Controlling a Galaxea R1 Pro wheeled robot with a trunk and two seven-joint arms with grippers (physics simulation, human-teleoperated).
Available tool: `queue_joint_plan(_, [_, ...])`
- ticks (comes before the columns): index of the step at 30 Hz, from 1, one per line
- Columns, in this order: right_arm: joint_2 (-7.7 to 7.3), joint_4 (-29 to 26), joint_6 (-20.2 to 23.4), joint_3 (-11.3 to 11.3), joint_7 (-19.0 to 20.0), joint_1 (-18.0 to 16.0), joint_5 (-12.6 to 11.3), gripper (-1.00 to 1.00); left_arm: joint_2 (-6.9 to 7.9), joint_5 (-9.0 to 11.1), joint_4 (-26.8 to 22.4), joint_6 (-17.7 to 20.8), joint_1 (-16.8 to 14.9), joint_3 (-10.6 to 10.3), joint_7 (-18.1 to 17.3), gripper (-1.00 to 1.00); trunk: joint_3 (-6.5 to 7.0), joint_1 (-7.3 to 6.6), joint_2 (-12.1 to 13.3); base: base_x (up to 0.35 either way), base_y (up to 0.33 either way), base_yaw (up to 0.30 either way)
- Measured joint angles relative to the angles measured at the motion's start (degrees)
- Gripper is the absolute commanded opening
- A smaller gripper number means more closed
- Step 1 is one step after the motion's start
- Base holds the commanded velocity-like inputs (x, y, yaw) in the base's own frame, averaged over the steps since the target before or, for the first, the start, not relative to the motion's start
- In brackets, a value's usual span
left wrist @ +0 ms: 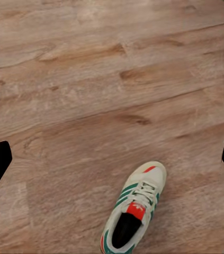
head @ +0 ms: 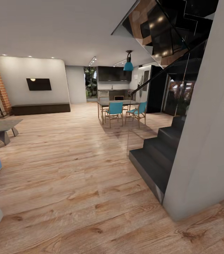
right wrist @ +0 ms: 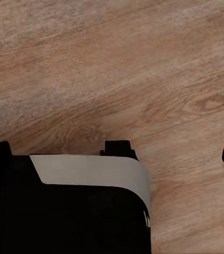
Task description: Pick up the two gym shoes and the two sandals from the corridor floor and place them onto the hallstand (shoe rack) in the corridor, making sure they are on the rack and not on the floor. Arrange them so the two gym shoes are next to each other and the two sandals are next to each other.
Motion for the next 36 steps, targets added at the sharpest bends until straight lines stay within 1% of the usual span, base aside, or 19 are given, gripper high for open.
queue_joint_plan(2, [0.06,-0.31,0.00,-0.19,-0.01,0.00,0.00,1.00,-0.41,0.04,-0.08,-0.73,-0.25,0.00,0.02,1.00,0.00,0.00,0.00,0.000,0.000,0.000])
queue_joint_plan(4, [0.19,-2.32,0.00,-0.43,-0.02,-0.05,0.04,1.00,-1.07,0.11,-0.12,-1.45,-2.48,-0.01,0.05,1.00,0.02,0.00,0.00,0.000,0.000,0.000])
queue_joint_plan(7, [0.30,-5.19,0.02,-0.49,-0.02,-0.09,0.03,1.00,-1.39,0.16,0.03,-1.70,-4.62,0.00,0.06,1.00,0.02,0.00,0.00,0.000,0.000,0.000])
queue_joint_plan(11, [0.46,-9.67,0.34,-0.50,-0.02,-0.32,0.05,1.00,-1.40,0.18,0.03,-1.91,-6.14,0.08,0.04,1.00,0.02,0.00,0.00,0.000,0.000,0.000])
queue_joint_plan(14, [0.50,-12.07,0.69,-0.52,0.02,-1.14,0.06,1.00,-1.24,0.22,0.05,-1.94,-6.49,0.12,0.01,1.00,0.03,0.01,0.01,0.000,0.000,0.000])
queue_joint_plan(18, [0.52,-13.40,1.32,-0.48,0.07,-3.18,0.16,1.00,-1.09,0.23,0.19,-1.87,-6.66,0.15,-0.01,1.00,0.03,0.01,0.01,0.000,0.000,0.000])
queue_joint_plan(20, [0.53,-13.78,1.90,-0.45,0.10,-4.05,0.20,1.00,-0.91,0.17,1.08,-1.85,-6.70,0.17,-0.01,1.00,0.03,0.01,0.01,0.000,0.000,0.000])
queue_joint_plan(24, [0.46,-14.77,2.60,-0.26,0.07,-4.50,0.35,1.00,-0.58,-0.15,3.08,-1.89,-6.72,0.14,-0.01,1.00,0.03,0.01,0.01,0.000,0.000,0.000])
queue_joint_plan(29, [0.49,-15.19,3.70,-0.07,0.06,-4.59,0.53,1.00,-0.51,-0.21,3.60,-1.91,-6.72,0.13,-0.01,1.00,0.03,0.01,0.01,-0.007,0.000,0.000])
queue_joint_plan(31, [0.47,-15.50,5.03,-0.03,0.06,-4.61,0.54,1.00,-0.54,-0.25,3.67,-1.92,-6.72,0.10,-0.02,1.00,0.03,0.02,0.01,-0.164,0.000,0.000])
queue_joint_plan(32, [0.45,-16.19,7.94,-0.05,0.09,-4.61,0.59,1.00,-0.52,-0.24,3.72,-1.92,-6.73,0.11,-0.01,1.00,0.03,0.07,0.02,-0.269,0.000,0.000])
queue_joint_plan(36, [0.42,-16.65,9.34,0.00,0.12,-4.62,0.60,1.00,-0.50,-0.22,3.73,-1.92,-6.72,0.15,-0.01,1.00,0.03,0.04,0.02,-0.301,0.000,0.000])
